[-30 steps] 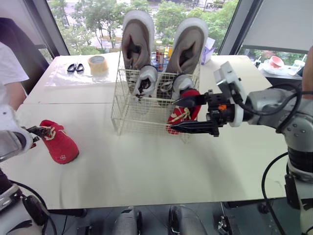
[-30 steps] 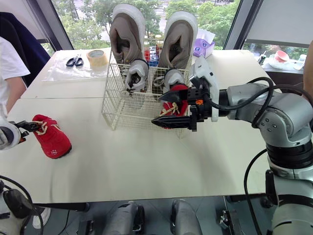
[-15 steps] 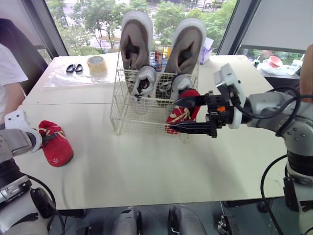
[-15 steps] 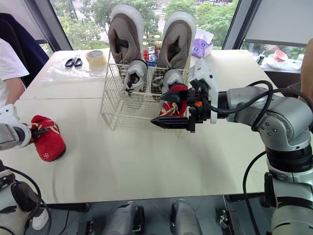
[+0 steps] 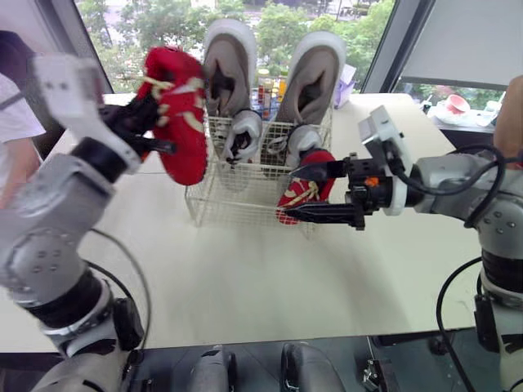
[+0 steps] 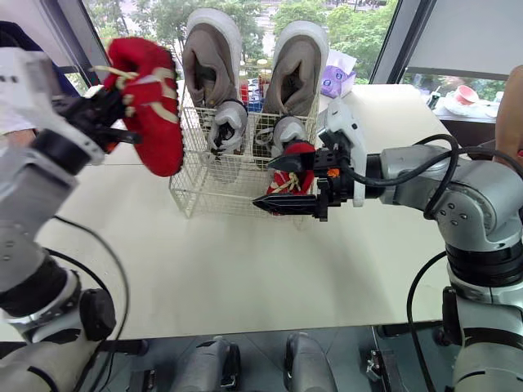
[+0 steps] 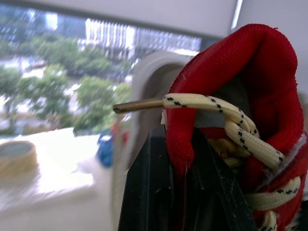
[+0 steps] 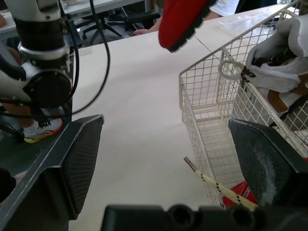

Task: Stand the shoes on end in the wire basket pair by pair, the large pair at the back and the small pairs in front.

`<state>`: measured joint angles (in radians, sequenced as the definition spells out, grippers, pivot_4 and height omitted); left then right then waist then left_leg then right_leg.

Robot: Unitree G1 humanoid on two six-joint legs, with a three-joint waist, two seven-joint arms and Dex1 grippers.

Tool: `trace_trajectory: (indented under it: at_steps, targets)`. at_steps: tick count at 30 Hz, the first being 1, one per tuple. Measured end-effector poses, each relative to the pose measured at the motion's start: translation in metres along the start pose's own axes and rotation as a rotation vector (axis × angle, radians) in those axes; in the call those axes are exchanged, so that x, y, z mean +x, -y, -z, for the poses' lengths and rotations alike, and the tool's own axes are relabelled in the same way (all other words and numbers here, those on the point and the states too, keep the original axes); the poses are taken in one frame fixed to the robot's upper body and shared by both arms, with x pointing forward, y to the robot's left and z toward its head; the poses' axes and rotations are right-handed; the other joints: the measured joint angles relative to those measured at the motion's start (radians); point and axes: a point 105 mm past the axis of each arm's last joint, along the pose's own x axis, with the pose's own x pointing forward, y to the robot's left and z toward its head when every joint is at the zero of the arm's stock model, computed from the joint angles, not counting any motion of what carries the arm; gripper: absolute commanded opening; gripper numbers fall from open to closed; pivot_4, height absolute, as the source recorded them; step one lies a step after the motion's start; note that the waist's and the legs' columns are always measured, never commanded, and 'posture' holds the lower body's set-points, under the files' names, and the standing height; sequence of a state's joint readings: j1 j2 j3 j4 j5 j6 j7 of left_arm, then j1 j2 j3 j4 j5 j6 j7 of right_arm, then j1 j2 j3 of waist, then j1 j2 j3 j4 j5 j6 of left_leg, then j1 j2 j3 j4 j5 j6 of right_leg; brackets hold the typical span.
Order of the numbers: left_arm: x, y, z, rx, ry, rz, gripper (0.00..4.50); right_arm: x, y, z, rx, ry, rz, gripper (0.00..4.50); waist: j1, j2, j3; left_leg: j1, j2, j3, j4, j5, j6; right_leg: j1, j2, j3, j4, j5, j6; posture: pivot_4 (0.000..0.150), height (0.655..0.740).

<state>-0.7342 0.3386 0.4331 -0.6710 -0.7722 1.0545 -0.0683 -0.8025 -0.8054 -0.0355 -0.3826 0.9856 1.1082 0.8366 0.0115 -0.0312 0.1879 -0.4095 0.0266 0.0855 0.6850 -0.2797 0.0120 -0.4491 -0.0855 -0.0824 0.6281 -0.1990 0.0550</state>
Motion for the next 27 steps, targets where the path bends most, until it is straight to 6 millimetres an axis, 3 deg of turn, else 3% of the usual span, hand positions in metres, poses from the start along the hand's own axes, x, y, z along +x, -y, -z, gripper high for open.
trace_trajectory:
  at_steps: [2, 7, 13, 17, 27]
  targets:
    - [0.004, 0.01, 0.002, -0.008, 0.054, 0.028, 0.04, 0.0, 0.0, -0.002, -0.004, -0.003, 0.004, 4.5, -0.001, 0.0, 0.0, 0.001, 0.001, 0.0, 0.0, 0.0, 0.0, 0.0, 0.002, 0.0, 0.0, 0.0, 0.0, 0.15, 0.74]
    - [0.008, 0.011, 0.018, 0.055, 0.071, 0.01, 0.04, 0.0, 0.001, -0.004, -0.001, -0.008, 0.008, 4.5, 0.002, 0.0, 0.0, 0.001, 0.002, 0.0, 0.0, 0.0, 0.0, 0.001, 0.004, 0.0, 0.0, 0.0, 0.0, 0.15, 0.74]
    - [0.01, 0.011, 0.066, 0.089, 0.053, -0.021, 0.04, -0.001, 0.001, -0.004, 0.013, -0.008, 0.019, 4.5, 0.004, 0.0, 0.0, 0.001, 0.002, -0.001, 0.001, 0.0, 0.001, 0.002, 0.004, 0.0, -0.003, 0.0, 0.0, 0.15, 0.74]
    - [0.012, 0.012, 0.076, 0.134, 0.077, -0.041, 0.04, -0.002, 0.002, -0.004, 0.019, -0.01, 0.031, 4.5, 0.003, 0.0, 0.0, 0.001, 0.002, -0.001, 0.0, -0.001, 0.002, 0.003, 0.004, 0.0, -0.004, 0.0, 0.0, 0.15, 0.74]
    - [-0.008, 0.009, 0.107, 0.166, 0.032, -0.065, 0.04, -0.002, 0.002, -0.005, 0.031, -0.003, 0.041, 4.5, 0.002, 0.001, 0.0, 0.002, 0.003, -0.001, 0.0, -0.001, 0.002, 0.004, 0.004, -0.001, -0.004, 0.0, 0.0, 0.15, 0.74]
